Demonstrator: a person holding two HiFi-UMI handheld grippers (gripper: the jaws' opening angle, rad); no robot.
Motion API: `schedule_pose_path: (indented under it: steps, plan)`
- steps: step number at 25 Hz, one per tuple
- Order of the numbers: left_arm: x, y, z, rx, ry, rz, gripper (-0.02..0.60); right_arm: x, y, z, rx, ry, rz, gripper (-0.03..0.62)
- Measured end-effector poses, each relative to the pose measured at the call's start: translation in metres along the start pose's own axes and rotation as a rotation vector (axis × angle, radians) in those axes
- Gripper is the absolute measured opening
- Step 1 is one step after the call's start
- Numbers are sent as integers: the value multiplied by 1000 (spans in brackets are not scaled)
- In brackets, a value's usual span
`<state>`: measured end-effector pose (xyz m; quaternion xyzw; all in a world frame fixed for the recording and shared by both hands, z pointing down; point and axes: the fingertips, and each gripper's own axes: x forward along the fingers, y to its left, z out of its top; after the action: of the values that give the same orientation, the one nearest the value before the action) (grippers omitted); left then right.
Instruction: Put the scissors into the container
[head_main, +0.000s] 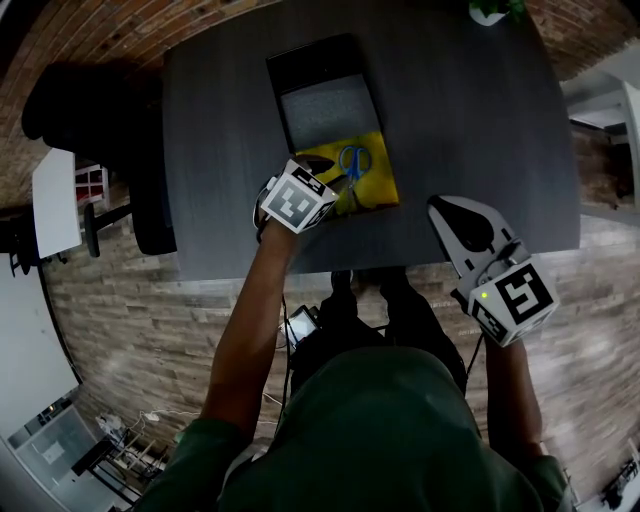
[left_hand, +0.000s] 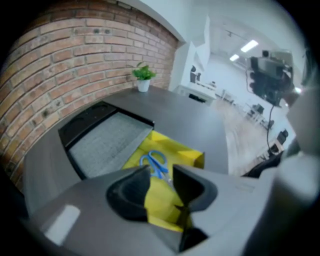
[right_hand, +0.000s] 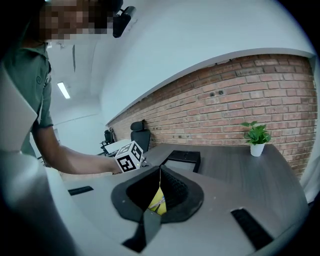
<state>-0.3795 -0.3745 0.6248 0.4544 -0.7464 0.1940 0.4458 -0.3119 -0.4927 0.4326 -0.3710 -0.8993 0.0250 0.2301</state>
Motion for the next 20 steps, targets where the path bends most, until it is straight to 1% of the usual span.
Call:
schedule_pose_path:
  steps: [5, 12, 15, 20]
  plan:
    - [-41, -9, 12, 47, -64, 29, 139, -10, 19, 8, -26, -21, -18, 8]
    - [-125, -28, 38, 138, -221, 90, 136, -26, 46, 25, -64, -60, -50, 6]
    - [-172, -42, 52, 177, -325, 110, 103, -34, 59, 34, -86, -79, -62, 6]
    - [-248, -68, 66, 260, -484, 147, 18, -51, 80, 54, -133, -120, -83, 6]
